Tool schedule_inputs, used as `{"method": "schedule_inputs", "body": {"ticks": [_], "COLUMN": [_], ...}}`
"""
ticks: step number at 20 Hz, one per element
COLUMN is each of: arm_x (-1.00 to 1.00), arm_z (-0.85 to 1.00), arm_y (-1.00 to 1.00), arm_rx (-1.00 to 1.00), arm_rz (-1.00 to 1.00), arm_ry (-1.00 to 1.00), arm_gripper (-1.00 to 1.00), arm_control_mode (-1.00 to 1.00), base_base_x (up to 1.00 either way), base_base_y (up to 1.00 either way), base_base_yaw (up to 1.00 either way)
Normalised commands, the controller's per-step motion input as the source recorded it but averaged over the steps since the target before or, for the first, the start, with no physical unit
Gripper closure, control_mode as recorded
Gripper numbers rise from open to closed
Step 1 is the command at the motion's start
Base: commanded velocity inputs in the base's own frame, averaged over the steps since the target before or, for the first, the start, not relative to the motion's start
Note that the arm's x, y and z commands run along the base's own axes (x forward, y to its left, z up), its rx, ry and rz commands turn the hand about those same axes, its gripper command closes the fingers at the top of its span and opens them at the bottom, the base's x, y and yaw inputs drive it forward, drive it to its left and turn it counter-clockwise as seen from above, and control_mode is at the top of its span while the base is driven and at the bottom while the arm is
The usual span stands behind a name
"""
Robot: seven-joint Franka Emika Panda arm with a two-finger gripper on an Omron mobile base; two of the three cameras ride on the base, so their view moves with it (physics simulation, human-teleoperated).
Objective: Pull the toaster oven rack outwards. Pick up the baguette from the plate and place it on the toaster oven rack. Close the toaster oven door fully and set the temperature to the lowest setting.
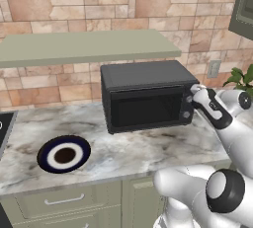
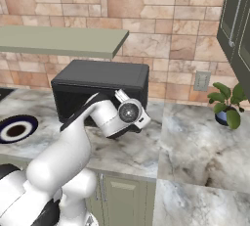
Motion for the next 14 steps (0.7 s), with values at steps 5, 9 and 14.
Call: {"method": "schedule_inputs", "body": {"ticks": [5,9,14], "arm_x": [0.06,0.01,0.02], "arm_z": [-0.06,-0.06,-0.02], "arm_y": [0.0,0.0,0.0], "arm_rx": [0.0,0.0,0.0], "arm_rz": [0.01,0.02,0.01], "arm_ry": [-0.02,-0.02,-0.03], "arm_gripper": [-1.0,-1.0,-1.0], "arm_control_mode": [-1.0,-1.0,-1.0], "base_base_x": [0.0,0.0,0.0], "base_base_y": [0.0,0.0,0.0], "base_base_yaw": [0.0,0.0,0.0]}}
